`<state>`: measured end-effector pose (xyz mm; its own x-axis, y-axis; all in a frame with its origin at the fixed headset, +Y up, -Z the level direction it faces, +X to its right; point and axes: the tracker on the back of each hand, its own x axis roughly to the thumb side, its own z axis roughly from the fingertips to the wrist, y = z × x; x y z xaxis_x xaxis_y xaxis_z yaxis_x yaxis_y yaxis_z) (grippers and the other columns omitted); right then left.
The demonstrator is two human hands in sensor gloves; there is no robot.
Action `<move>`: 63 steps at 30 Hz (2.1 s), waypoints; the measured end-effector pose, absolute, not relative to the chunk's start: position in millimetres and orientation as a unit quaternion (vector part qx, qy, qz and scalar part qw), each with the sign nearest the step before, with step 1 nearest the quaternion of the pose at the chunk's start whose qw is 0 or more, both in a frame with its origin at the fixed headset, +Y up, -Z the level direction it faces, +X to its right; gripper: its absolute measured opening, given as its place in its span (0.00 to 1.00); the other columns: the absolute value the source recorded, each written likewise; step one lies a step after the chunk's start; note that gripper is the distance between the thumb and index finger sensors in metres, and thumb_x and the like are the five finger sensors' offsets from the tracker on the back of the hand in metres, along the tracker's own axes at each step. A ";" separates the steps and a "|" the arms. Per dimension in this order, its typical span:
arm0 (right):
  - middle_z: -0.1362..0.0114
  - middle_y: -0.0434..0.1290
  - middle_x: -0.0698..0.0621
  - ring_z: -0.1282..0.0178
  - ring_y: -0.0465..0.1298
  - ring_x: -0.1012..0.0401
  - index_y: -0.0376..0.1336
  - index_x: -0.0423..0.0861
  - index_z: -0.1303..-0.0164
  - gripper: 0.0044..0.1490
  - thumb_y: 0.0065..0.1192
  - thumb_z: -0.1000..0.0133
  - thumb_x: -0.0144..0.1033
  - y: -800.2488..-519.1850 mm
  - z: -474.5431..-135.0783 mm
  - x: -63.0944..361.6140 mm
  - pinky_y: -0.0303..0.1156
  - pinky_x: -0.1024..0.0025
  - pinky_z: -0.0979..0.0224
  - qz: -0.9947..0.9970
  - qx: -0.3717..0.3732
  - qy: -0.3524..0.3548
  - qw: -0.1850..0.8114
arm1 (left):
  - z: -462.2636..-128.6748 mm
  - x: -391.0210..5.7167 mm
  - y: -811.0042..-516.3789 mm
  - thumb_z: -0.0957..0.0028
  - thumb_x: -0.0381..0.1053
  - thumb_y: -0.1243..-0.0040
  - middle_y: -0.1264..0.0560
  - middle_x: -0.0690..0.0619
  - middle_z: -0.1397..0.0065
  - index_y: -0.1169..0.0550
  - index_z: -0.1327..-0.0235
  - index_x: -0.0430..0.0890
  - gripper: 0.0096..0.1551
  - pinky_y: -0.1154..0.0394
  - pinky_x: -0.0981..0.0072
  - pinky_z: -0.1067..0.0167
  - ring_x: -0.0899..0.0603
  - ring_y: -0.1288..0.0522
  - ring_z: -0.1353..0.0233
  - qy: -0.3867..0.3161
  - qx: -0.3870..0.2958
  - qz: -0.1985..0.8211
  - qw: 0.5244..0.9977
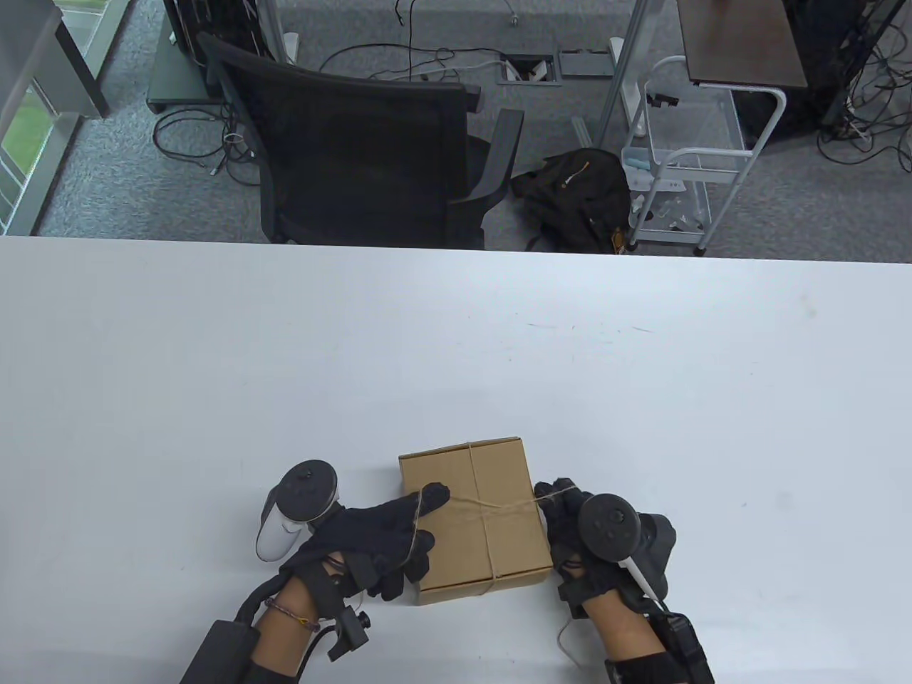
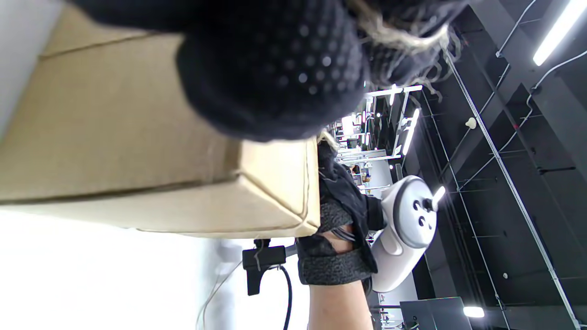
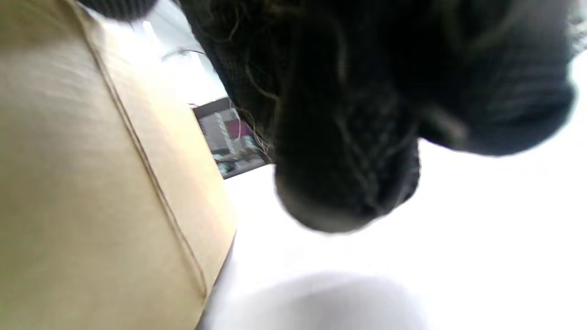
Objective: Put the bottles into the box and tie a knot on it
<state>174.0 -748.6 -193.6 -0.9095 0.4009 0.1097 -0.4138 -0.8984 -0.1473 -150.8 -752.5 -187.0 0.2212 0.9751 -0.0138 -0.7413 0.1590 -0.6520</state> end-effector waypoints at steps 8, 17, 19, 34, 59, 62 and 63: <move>0.16 0.55 0.42 0.19 0.50 0.38 0.54 0.45 0.19 0.54 0.44 0.52 0.65 -748.4 -194.9 164.4 0.52 0.32 0.26 0.891 0.244 -0.078 0.374 | -187.0 -147.4 -752.8 0.42 0.58 0.34 0.10 0.49 0.54 0.38 0.15 0.52 0.43 0.16 0.69 0.77 0.51 0.12 0.73 -0.216 -0.283 0.585 0.728; 0.13 0.54 0.50 0.16 0.39 0.44 0.59 0.52 0.21 0.51 0.63 0.54 0.64 -738.9 -183.4 136.7 0.33 0.28 0.26 0.868 0.381 -0.027 0.319 | -186.7 -147.1 -752.6 0.41 0.60 0.36 0.10 0.49 0.55 0.36 0.15 0.47 0.43 0.16 0.69 0.77 0.51 0.12 0.73 -0.204 -0.286 0.578 0.737; 0.13 0.55 0.49 0.16 0.40 0.43 0.59 0.51 0.21 0.51 0.63 0.54 0.64 -735.8 -180.3 133.2 0.33 0.28 0.26 0.868 0.387 -0.030 0.308 | -186.7 -147.5 -752.8 0.41 0.60 0.36 0.10 0.49 0.54 0.35 0.16 0.45 0.43 0.16 0.69 0.77 0.51 0.12 0.73 -0.203 -0.286 0.578 0.737; 0.16 0.62 0.51 0.15 0.47 0.45 0.68 0.49 0.28 0.43 0.64 0.52 0.60 -736.8 -175.7 121.7 0.26 0.31 0.28 0.852 0.393 0.018 0.345 | -165.6 -126.7 -709.0 0.43 0.57 0.34 0.15 0.46 0.43 0.28 0.20 0.49 0.37 0.17 0.69 0.74 0.51 0.13 0.70 -0.231 -0.100 0.416 0.874; 0.13 0.55 0.45 0.15 0.38 0.44 0.68 0.44 0.28 0.50 0.57 0.51 0.68 -740.6 -168.8 114.1 0.15 0.37 0.33 0.821 0.380 0.094 0.416 | -124.2 -78.5 -694.4 0.47 0.53 0.28 0.21 0.52 0.37 0.19 0.35 0.55 0.26 0.17 0.67 0.64 0.50 0.15 0.61 -0.366 0.126 0.196 0.901; 0.13 0.54 0.44 0.15 0.39 0.43 0.67 0.42 0.27 0.51 0.56 0.50 0.67 -738.7 -167.1 112.7 0.16 0.35 0.33 0.827 0.374 0.088 0.411 | -122.0 -74.8 -696.9 0.45 0.53 0.34 0.23 0.52 0.36 0.22 0.33 0.52 0.26 0.17 0.67 0.63 0.50 0.15 0.60 -0.352 0.139 0.162 0.911; 0.13 0.54 0.44 0.15 0.39 0.43 0.67 0.41 0.26 0.51 0.56 0.49 0.66 -738.8 -166.1 112.2 0.16 0.35 0.33 0.828 0.371 0.087 0.411 | -120.9 -73.6 -696.7 0.45 0.53 0.34 0.23 0.51 0.36 0.23 0.33 0.52 0.26 0.17 0.67 0.63 0.50 0.15 0.60 -0.349 0.145 0.153 0.913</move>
